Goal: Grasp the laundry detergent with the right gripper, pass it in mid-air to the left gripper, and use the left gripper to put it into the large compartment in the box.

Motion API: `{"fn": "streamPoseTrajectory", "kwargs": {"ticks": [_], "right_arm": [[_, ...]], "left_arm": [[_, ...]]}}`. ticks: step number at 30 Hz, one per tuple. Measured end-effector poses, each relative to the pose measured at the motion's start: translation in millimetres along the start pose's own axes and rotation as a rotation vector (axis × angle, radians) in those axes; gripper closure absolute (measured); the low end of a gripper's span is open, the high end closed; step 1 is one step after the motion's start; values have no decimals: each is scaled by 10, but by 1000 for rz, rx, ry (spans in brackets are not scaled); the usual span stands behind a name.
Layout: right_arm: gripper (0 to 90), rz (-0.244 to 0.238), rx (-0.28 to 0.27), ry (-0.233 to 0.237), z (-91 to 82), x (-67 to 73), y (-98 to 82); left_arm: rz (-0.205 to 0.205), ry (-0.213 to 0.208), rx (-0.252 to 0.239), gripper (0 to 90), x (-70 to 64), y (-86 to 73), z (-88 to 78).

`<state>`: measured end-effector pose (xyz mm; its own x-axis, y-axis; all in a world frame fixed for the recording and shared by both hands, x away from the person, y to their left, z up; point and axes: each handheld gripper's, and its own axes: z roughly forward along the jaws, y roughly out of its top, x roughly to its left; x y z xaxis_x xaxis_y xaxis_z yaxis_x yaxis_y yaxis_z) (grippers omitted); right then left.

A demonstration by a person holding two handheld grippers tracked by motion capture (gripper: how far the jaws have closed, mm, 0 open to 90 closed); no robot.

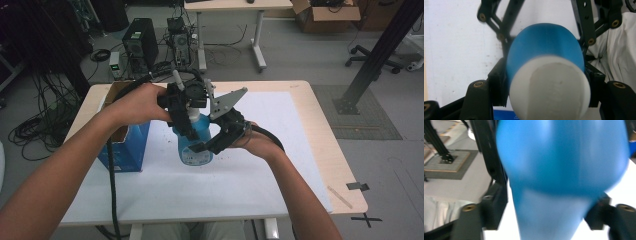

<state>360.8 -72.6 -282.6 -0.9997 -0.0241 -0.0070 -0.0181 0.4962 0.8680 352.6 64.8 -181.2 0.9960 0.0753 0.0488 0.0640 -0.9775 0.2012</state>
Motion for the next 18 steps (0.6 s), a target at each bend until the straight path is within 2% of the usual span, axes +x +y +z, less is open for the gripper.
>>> {"fn": "streamPoseTrajectory", "kwargs": {"ticks": [4, 9, 13, 15, 18], "right_arm": [[177, 27, 24, -25, -87, -3, -45], [83, 78, 55, -113, -297, -5, -118], [53, 124, 165, -195, -529, -22, -249], [43, 134, 181, -207, -581, -24, -271], [38, 171, 212, -253, -800, -37, -339]], "left_arm": [[-23, 16, 2, 380, 10, -17, -56], [-66, 47, 15, 380, 29, -45, -142], [-145, 94, 14, 380, 92, -92, -248], [-190, 122, 13, 380, 126, -123, -315], [-245, 149, 16, 380, 173, -158, -401]]}}
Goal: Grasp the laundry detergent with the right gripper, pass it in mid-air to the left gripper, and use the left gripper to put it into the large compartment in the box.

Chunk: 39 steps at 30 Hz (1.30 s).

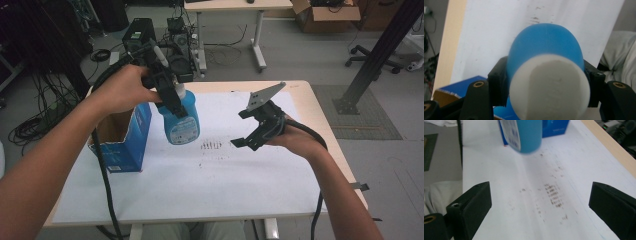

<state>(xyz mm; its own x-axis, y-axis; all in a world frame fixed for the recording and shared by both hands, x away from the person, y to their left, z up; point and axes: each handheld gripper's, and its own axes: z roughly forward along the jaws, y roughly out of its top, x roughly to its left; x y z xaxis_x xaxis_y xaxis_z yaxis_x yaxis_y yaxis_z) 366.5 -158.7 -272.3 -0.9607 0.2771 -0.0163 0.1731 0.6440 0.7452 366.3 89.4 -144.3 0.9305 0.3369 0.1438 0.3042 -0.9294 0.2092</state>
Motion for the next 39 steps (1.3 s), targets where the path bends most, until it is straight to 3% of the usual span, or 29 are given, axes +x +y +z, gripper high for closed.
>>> {"fn": "streamPoseTrajectory", "kwargs": {"ticks": [4, 6, 9, 12, 17, 20, 27, 39], "right_arm": [[39, 32, 33, -32, -123, -65, -71], [36, 60, 83, -52, -219, -129, -137], [39, 89, 116, -51, -268, -170, -175], [69, 64, 107, -86, -372, -187, -199], [66, 61, 101, -101, -491, -213, -186], [66, 46, 120, -113, -535, -223, -171], [59, 54, 201, -140, -571, -291, -194], [46, 72, 300, -201, -614, -410, -320]], "left_arm": [[-101, 29, 11, 380, 111, -30, -105], [-149, 45, 20, 380, 171, -49, -159], [-224, 66, 30, 380, 260, -91, -260], [-287, 80, 31, 379, 333, -135, -358], [-415, 115, 20, 379, 469, -251, -563], [-506, 161, 9, 379, 525, -340, -670], [-685, 202, -4, 379, 663, -575, -839], [-899, 260, 19, 379, 798, -911, -940]]}}
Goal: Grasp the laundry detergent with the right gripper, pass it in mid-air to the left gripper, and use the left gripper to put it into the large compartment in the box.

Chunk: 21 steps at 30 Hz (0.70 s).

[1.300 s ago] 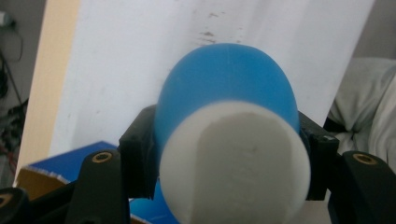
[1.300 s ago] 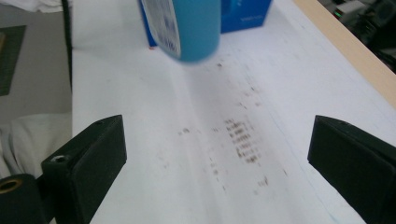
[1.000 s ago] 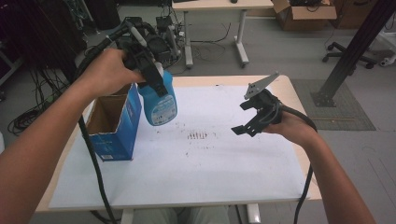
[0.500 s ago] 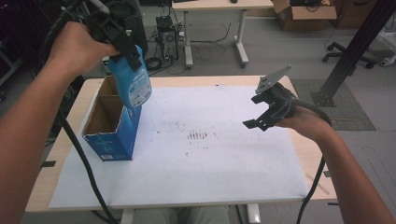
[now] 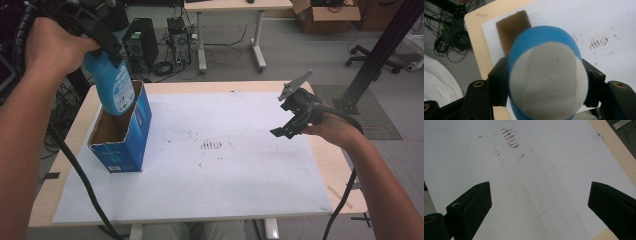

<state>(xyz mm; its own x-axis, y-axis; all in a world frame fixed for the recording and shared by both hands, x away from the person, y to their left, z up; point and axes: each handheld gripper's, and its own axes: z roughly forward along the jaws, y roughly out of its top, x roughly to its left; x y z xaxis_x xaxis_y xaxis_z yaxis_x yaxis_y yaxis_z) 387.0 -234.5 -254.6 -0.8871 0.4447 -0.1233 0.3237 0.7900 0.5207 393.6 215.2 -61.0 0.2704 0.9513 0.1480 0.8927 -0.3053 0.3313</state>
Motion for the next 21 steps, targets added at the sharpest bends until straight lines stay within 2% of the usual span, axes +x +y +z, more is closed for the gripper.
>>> {"fn": "streamPoseTrajectory", "kwargs": {"ticks": [4, 11, 21], "right_arm": [[38, -1, 11, -8, 1, -15, -29], [37, 4, 7, -5, -11, -33, -66], [36, 13, 16, -6, 10, -52, -133]], "left_arm": [[-62, 19, 11, 379, 99, -30, 24], [-121, 43, 12, 379, 218, -75, 98], [-156, 41, 30, 379, 261, -143, 305]]}}
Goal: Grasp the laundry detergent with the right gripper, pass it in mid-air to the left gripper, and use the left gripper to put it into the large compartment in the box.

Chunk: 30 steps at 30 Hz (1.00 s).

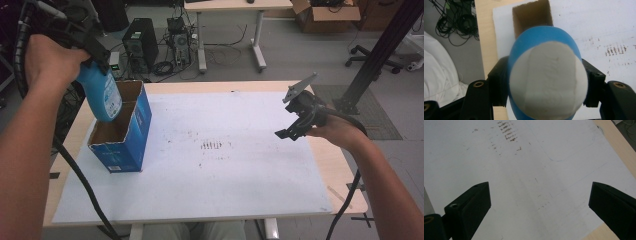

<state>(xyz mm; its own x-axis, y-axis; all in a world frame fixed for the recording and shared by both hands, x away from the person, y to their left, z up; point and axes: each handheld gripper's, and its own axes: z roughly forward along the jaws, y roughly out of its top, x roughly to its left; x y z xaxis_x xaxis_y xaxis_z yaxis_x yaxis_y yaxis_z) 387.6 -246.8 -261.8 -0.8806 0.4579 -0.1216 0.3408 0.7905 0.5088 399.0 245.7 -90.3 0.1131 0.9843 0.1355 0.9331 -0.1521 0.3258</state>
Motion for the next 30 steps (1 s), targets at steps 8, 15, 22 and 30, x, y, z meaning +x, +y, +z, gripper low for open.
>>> {"fn": "streamPoseTrajectory", "kwargs": {"ticks": [8, 15, 22, 30], "right_arm": [[37, 10, 3, 2, 26, 6, -35], [37, 16, -1, 3, 40, 6, -41], [39, 18, 2, 3, 46, 6, -59], [39, 23, 6, 10, 80, 15, -83]], "left_arm": [[-22, -3, 8, 379, 33, -61, 214], [-42, -19, 16, 379, 68, -130, 426], [-53, -32, 24, 379, 83, -197, 629], [-48, -35, 33, 378, 59, -266, 880]]}}
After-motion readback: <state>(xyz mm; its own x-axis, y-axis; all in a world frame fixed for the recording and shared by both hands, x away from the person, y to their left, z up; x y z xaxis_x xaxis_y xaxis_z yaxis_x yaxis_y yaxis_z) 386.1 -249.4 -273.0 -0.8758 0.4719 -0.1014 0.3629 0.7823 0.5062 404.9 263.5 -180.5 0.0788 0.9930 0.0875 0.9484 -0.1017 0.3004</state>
